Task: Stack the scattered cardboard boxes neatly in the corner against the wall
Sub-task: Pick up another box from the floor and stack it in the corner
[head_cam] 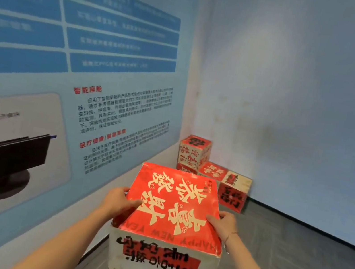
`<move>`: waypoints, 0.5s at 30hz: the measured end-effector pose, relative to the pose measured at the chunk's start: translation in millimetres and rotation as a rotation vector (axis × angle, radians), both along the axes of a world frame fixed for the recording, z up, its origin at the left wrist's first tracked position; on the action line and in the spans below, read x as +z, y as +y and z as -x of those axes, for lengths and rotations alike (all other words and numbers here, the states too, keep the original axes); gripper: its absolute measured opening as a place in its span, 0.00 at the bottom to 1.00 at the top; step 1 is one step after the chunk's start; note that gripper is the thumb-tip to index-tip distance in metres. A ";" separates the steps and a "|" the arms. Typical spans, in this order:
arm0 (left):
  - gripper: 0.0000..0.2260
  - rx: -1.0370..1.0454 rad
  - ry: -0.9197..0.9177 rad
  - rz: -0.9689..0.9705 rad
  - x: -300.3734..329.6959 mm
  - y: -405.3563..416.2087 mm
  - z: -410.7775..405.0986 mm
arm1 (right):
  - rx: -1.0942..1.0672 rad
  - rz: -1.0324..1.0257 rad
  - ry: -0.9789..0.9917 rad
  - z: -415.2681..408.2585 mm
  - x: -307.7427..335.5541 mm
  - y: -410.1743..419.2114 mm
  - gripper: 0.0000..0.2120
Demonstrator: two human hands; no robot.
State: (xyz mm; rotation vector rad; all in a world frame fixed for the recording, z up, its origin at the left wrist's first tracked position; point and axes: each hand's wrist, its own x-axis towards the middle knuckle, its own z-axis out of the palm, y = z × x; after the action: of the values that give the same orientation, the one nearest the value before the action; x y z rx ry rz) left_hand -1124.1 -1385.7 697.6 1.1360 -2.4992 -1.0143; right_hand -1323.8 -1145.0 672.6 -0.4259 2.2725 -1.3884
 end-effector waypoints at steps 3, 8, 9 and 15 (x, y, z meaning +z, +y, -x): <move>0.22 -0.082 -0.008 -0.016 -7.2 -6.4 51.4 | -0.060 0.009 -0.012 33.5 -0.5 12.8 0.05; 0.20 -0.143 0.016 -0.022 -17.6 -7.8 142.5 | -0.134 0.048 -0.017 101.7 -3.7 23.6 0.07; 0.19 -0.150 0.018 -0.033 -18.8 -7.0 161.0 | -0.142 0.063 -0.021 116.7 -2.4 23.9 0.08; 0.19 -0.169 0.072 -0.051 -20.8 -14.9 257.3 | -0.158 0.078 0.005 208.6 0.8 18.8 0.05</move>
State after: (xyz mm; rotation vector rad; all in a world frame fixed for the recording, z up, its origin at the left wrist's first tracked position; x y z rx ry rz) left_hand -1381.4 -1400.6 676.7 0.8966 -2.5594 -1.1471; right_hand -1532.3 -1126.2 673.4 -0.2792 2.3044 -1.5583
